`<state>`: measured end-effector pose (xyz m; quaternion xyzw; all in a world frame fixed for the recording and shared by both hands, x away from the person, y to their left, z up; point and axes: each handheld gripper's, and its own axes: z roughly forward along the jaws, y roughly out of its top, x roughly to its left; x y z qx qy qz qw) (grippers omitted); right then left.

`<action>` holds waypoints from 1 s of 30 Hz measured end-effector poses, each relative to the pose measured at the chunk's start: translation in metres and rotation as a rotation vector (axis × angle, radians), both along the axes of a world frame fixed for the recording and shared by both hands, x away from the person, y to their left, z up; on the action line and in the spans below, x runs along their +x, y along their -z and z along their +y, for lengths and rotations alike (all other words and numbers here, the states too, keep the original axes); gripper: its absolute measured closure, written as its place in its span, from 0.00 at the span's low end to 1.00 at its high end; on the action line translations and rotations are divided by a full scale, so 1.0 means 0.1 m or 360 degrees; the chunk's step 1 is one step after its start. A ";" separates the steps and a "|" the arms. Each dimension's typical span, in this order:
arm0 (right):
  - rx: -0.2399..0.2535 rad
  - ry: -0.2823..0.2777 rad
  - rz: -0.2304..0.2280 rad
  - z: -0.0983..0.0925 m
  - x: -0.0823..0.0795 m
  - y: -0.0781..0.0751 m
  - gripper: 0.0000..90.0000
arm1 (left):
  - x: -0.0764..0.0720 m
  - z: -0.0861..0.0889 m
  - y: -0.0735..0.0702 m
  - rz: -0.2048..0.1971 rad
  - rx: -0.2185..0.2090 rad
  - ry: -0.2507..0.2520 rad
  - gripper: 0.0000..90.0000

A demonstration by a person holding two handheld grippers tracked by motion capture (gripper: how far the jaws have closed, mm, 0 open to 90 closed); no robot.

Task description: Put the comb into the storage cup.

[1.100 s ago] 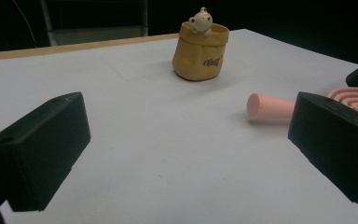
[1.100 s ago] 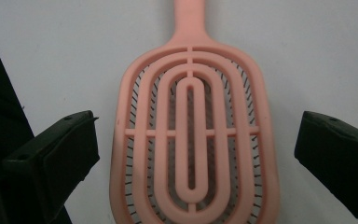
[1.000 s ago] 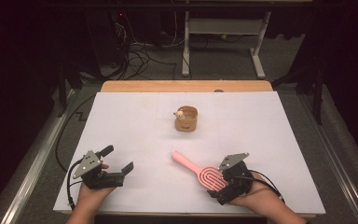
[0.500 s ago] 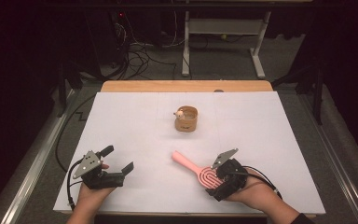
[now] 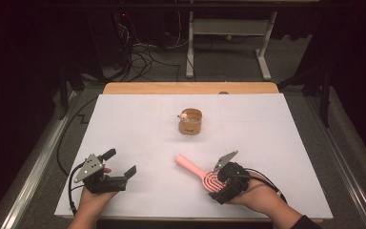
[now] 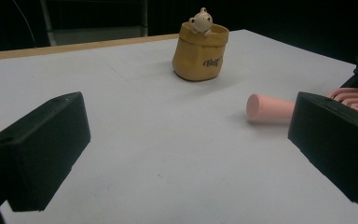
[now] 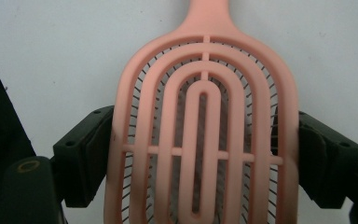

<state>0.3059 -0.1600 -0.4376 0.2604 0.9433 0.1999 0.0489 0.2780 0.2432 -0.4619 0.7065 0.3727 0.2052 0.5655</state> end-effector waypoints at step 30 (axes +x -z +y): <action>-0.0105 0.0019 0.0060 0.04 0.05 0.02 0.22 | 0.00 0.01 0.00 -0.0004 0.0003 -0.0008 0.00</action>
